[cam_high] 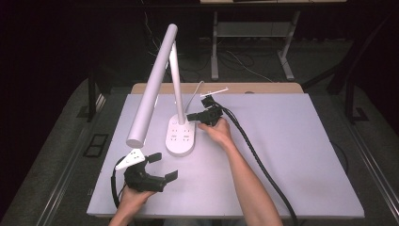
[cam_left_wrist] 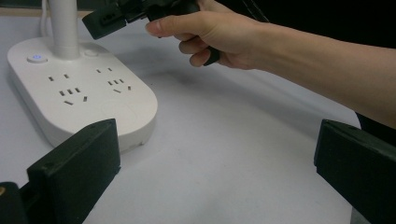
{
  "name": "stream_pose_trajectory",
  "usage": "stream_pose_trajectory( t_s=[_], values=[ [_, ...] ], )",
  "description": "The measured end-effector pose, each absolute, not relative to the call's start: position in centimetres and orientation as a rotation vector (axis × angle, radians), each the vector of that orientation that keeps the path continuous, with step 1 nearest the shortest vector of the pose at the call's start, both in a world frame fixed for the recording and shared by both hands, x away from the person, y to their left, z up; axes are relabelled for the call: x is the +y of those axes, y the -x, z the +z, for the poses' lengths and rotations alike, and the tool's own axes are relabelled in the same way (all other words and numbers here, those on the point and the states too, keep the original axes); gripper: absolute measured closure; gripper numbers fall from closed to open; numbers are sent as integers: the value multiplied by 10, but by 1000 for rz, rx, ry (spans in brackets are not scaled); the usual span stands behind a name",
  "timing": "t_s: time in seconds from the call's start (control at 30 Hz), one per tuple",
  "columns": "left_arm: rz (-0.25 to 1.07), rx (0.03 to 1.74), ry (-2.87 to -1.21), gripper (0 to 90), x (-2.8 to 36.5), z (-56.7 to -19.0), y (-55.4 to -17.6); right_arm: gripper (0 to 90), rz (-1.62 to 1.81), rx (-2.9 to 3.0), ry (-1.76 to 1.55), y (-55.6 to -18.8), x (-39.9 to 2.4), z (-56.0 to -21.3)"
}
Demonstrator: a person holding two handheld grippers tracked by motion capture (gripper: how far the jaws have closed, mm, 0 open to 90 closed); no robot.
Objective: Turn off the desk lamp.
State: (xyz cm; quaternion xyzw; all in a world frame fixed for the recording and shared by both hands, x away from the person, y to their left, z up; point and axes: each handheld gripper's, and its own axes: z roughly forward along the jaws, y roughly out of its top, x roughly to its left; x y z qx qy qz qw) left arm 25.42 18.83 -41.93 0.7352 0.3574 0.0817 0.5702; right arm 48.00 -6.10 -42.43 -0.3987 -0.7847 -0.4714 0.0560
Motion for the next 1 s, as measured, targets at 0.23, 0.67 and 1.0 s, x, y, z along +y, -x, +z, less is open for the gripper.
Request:
stream_pose_trajectory(
  t_s=[0.23,0.67,1.0],
  values=[
    [191,840,-1725,0,189,-419,-254,900,-1400,-2389,1242,-481,-57,-432],
    [194,830,-1736,0,187,-419,-254,900,-1379,-2380,1259,-481,-56,-438],
    [192,829,-1736,0,187,-420,-255,900,-1363,-2418,1262,-481,-53,-433]
  ],
)
